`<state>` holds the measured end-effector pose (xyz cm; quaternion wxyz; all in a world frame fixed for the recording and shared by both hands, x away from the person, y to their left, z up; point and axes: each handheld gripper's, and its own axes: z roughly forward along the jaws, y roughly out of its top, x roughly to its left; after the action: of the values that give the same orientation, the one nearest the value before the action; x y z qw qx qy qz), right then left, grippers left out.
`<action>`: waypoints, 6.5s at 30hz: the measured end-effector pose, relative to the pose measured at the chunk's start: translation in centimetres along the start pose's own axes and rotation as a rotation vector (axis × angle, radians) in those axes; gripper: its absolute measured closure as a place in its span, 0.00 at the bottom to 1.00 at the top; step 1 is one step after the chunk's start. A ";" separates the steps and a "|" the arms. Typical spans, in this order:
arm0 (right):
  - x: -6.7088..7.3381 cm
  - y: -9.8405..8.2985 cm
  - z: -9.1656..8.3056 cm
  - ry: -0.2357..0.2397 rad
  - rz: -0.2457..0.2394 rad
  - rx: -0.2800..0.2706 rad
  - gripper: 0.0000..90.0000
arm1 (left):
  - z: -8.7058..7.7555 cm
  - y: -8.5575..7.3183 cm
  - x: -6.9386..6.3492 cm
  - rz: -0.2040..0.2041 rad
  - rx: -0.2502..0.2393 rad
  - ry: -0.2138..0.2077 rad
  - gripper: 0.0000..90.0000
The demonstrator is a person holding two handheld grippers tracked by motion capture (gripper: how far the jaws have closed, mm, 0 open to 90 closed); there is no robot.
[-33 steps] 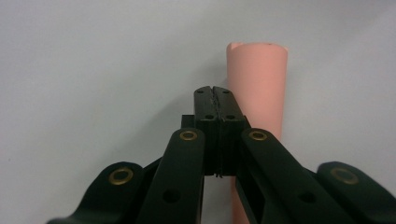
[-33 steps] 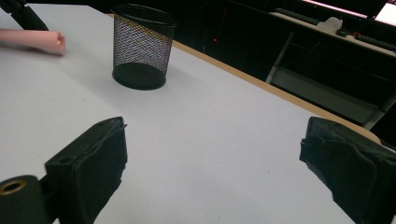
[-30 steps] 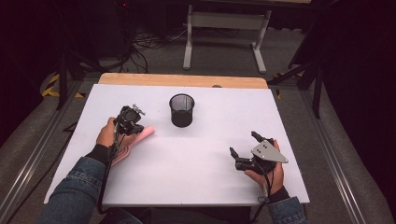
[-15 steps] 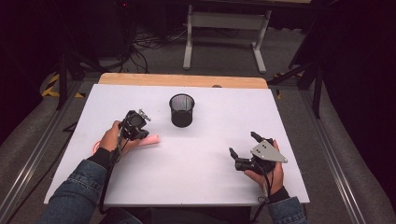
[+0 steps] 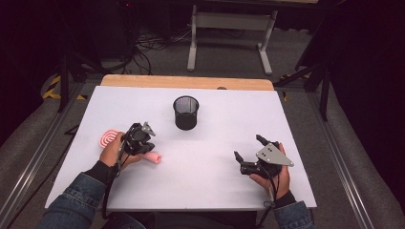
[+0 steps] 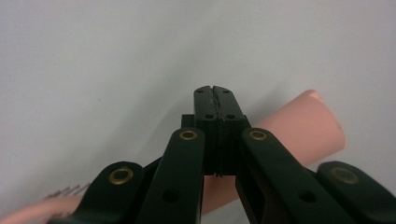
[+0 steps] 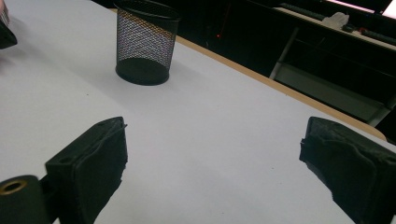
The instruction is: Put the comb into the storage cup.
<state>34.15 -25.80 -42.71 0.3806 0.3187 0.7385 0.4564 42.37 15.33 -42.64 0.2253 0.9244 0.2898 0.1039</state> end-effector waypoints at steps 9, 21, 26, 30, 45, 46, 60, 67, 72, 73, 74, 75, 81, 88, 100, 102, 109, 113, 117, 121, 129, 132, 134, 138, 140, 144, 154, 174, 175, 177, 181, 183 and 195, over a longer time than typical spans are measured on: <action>-0.2 -0.1 0.0 0.002 0.008 0.004 0.09 | -1.6 -2.5 -1.2 0.031 -0.021 -0.014 1.00; -0.1 -0.1 0.1 0.002 0.007 0.007 0.09 | -2.8 -5.7 -1.0 0.023 -0.016 -0.019 1.00; -0.1 -0.1 0.1 0.002 0.005 0.009 0.09 | -2.8 -6.4 -0.7 0.016 -0.011 -0.024 1.00; -0.1 -0.1 0.1 0.003 0.006 0.010 0.09 | -2.9 -7.0 -0.5 0.008 -0.006 -0.030 1.00; -0.1 -0.1 0.1 0.000 0.004 0.010 0.09 | -3.3 -7.8 -0.1 -0.012 -0.020 -0.020 0.99; -0.1 -0.1 0.1 0.000 0.004 0.009 0.09 | -3.3 -7.9 -0.1 -0.013 -0.020 -0.023 1.00; -0.1 -0.1 0.0 -0.001 0.002 0.007 0.09 | -4.7 -8.5 0.2 -0.035 -0.106 0.004 0.97; -0.1 -0.1 0.0 0.000 0.000 0.005 0.09 | -5.5 -8.8 0.6 -0.083 -0.139 0.037 0.82; -0.1 -0.1 0.0 0.000 0.000 0.007 0.09 | -5.6 -8.8 0.7 -0.111 -0.148 0.071 0.63; -0.1 -0.1 0.0 0.000 0.000 0.007 0.09 | -5.5 -8.7 0.7 -0.119 -0.150 0.082 0.58; -0.1 -0.1 0.0 -0.001 0.000 0.008 0.09 | -5.5 -8.7 0.8 -0.131 -0.150 0.089 0.52; -0.1 -0.1 0.0 -0.001 0.001 0.008 0.09 | -5.5 -8.7 0.8 -0.147 -0.150 0.104 0.46; -0.1 -0.1 0.1 -0.001 0.002 0.007 0.09 | -5.1 -8.4 1.4 -0.232 -0.160 0.144 0.15; -0.1 -0.2 0.2 0.003 0.000 0.014 0.09 | -3.7 -7.6 2.0 -0.257 -0.111 0.123 0.09; -0.1 -0.3 0.4 0.001 0.008 0.025 0.09 | -1.1 -6.6 3.4 -0.287 -0.020 0.100 0.11; -0.1 -0.3 0.4 0.000 0.004 0.025 0.09 | -0.9 -6.5 3.4 -0.286 -0.015 0.099 0.13; -0.1 -0.2 0.4 0.001 0.006 0.021 0.09 | -0.9 -6.2 3.5 -0.282 -0.002 0.083 0.27; -0.1 -0.2 0.4 -0.004 0.010 0.022 0.09 | -1.2 -5.9 3.2 -0.263 0.014 0.087 0.45; -0.1 -0.2 0.4 -0.007 0.011 0.022 0.09 | -1.0 -5.6 3.4 -0.268 0.016 0.072 0.52; -0.1 -0.2 0.5 -0.005 0.005 0.024 0.09 | -0.8 -5.4 3.6 -0.272 0.014 0.063 0.53; 0.0 -0.2 0.5 -0.002 0.005 0.028 0.09 | -0.9 -5.3 3.5 -0.248 0.016 0.056 0.58; -0.1 -0.2 0.6 -0.002 0.006 0.029 0.10 | -0.9 -5.3 3.4 -0.238 0.013 0.049 0.64; 0.0 -0.2 0.6 0.002 0.010 0.031 0.10 | -0.9 -5.3 3.3 -0.231 0.012 0.047 0.68; 0.0 -0.2 0.6 0.004 0.010 0.032 0.09 | -0.9 -5.3 3.1 -0.216 0.006 0.039 0.76; 0.0 -0.2 0.6 0.006 0.008 0.030 0.09 | -0.9 -5.3 3.1 -0.211 0.007 0.044 0.77; 0.0 -0.2 0.6 0.007 0.005 0.032 0.09 | -1.0 -5.3 2.8 -0.189 0.005 0.060 0.77; 0.1 -0.2 0.6 0.007 0.003 0.028 0.09 | -1.6 -5.6 2.2 -0.146 -0.057 0.116 0.77; -0.4 -0.3 0.4 -0.049 0.037 0.004 0.10 | -1.5 -5.9 1.7 -0.132 -0.111 0.183 0.77; -0.5 -0.3 0.3 -0.050 0.044 -0.001 0.10 | -1.4 -5.9 1.6 -0.127 -0.111 0.184 0.77; -0.6 -0.4 0.3 -0.050 0.054 -0.001 0.09 | -1.4 -5.9 1.6 -0.126 -0.119 0.188 0.77; -1.0 -0.6 0.5 -0.044 0.080 0.003 0.09 | -1.8 -6.0 1.5 -0.123 -0.156 0.215 0.77; -1.1 -0.6 0.4 -0.048 0.087 -0.005 0.09 | -1.8 -6.2 1.3 -0.117 -0.170 0.232 0.77; -1.3 -0.5 0.6 -0.043 0.094 -0.011 0.09 | -3.3 -6.4 0.7 -0.113 -0.323 0.297 0.77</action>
<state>35.25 -26.81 -43.03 0.3764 0.3606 0.7117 0.4709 38.79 21.57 -42.77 0.3306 0.8332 0.3507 0.2712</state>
